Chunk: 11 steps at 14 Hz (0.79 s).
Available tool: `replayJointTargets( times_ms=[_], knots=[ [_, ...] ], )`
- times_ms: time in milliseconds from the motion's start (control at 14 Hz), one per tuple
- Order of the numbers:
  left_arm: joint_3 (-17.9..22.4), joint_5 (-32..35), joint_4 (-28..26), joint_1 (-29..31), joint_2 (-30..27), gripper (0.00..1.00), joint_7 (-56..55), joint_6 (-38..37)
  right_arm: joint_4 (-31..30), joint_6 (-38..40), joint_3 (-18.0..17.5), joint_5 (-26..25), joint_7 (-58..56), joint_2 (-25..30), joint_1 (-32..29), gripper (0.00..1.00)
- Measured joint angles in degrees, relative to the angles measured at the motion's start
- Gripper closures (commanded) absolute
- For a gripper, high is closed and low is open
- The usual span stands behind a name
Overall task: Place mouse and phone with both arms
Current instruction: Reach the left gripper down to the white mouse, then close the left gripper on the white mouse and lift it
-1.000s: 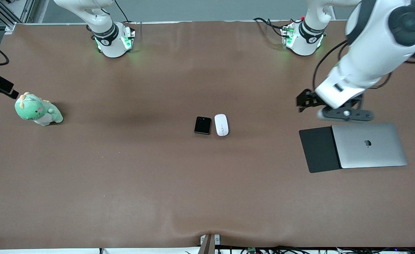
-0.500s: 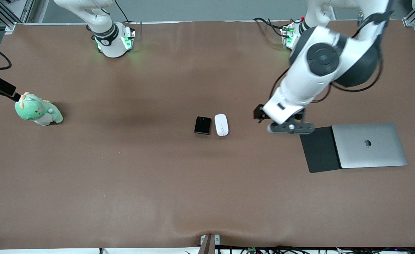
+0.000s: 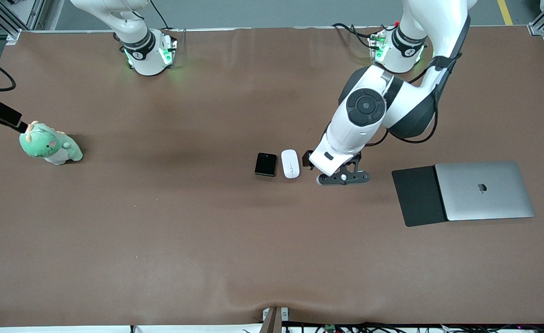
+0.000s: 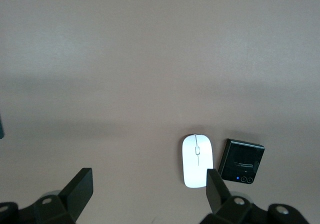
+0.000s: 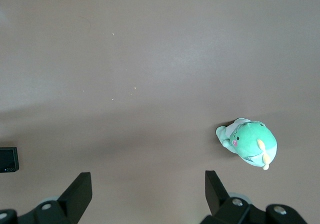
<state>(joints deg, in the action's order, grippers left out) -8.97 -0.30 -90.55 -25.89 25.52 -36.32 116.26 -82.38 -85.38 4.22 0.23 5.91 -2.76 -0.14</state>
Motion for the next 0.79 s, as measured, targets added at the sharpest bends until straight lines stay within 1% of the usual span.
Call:
replayJointTargets(
  times_ms=[429,643,786],
  knots=[
    [0.0,0.0,0.1,-4.5,8.7,0.00,-5.0,7.6,0.0,0.0,0.0,0.0,0.0,0.0,0.0,0.00],
    [0.1,0.1,0.2,-5.9,11.5,0.00,-7.1,9.6,0.0,0.0,0.0,0.0,0.0,0.0,0.0,0.00],
    [0.1,1.7,0.2,-7.1,13.0,0.00,-9.5,10.3,0.0,0.0,0.0,0.0,0.0,0.0,0.0,0.00]
  ],
)
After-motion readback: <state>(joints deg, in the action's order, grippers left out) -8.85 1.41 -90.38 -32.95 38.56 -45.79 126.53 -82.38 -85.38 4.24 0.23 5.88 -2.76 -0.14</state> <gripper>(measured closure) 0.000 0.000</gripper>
